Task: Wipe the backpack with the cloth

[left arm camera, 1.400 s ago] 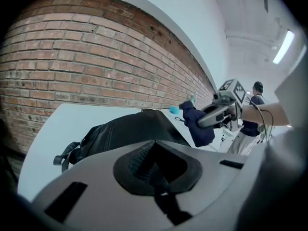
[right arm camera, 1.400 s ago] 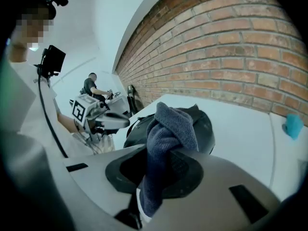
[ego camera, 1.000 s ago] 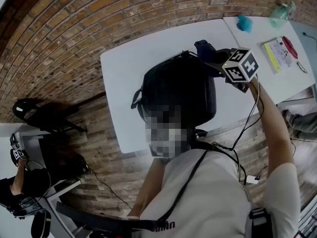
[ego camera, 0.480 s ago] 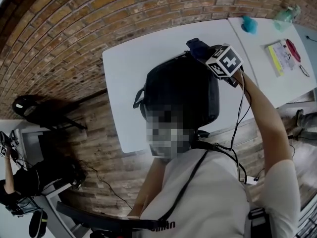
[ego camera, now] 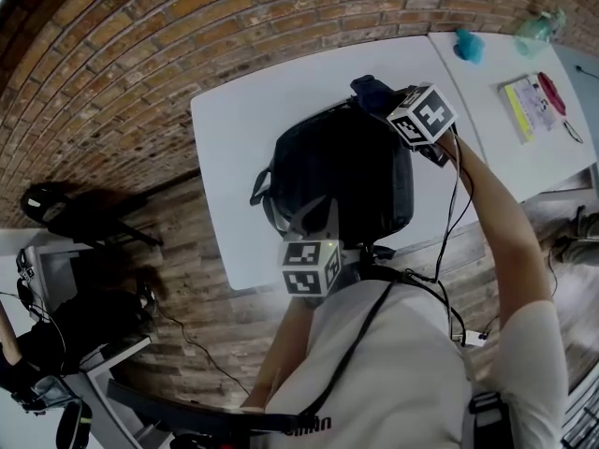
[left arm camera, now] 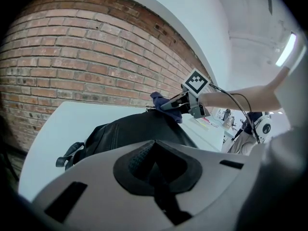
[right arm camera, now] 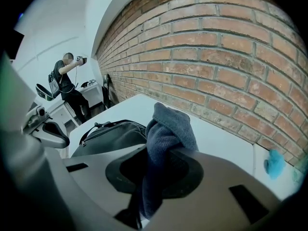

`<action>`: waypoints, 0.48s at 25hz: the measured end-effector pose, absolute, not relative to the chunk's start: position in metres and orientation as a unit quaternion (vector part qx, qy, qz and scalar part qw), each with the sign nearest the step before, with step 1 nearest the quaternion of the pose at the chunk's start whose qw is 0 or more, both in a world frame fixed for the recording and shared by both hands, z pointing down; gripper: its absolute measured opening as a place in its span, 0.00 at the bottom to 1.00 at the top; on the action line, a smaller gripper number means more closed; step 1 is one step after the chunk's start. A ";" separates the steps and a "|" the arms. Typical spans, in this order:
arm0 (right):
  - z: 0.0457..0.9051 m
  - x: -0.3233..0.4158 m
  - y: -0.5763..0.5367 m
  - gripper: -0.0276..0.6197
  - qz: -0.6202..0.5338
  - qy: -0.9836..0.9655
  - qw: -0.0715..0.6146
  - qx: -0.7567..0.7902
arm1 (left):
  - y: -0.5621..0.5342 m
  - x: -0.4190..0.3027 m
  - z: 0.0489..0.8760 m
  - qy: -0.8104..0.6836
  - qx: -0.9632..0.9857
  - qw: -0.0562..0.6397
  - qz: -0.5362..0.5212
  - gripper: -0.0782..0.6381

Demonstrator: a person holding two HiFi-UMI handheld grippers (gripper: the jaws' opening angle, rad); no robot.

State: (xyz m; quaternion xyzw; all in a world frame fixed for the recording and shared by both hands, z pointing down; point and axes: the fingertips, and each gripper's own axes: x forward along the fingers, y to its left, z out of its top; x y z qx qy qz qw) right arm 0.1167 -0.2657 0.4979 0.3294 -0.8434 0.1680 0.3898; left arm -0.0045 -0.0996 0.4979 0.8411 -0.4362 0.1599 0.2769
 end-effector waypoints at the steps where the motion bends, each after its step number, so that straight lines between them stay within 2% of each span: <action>1: 0.498 0.117 -0.264 0.15 0.168 -0.843 0.392 0.327 | -0.099 -0.004 0.498 -0.436 0.841 0.277 0.160 0.11; 12: 0.499 0.114 -0.237 0.15 0.172 -0.847 0.401 0.303 | -0.095 -0.003 0.497 -0.435 0.842 0.279 0.158 0.11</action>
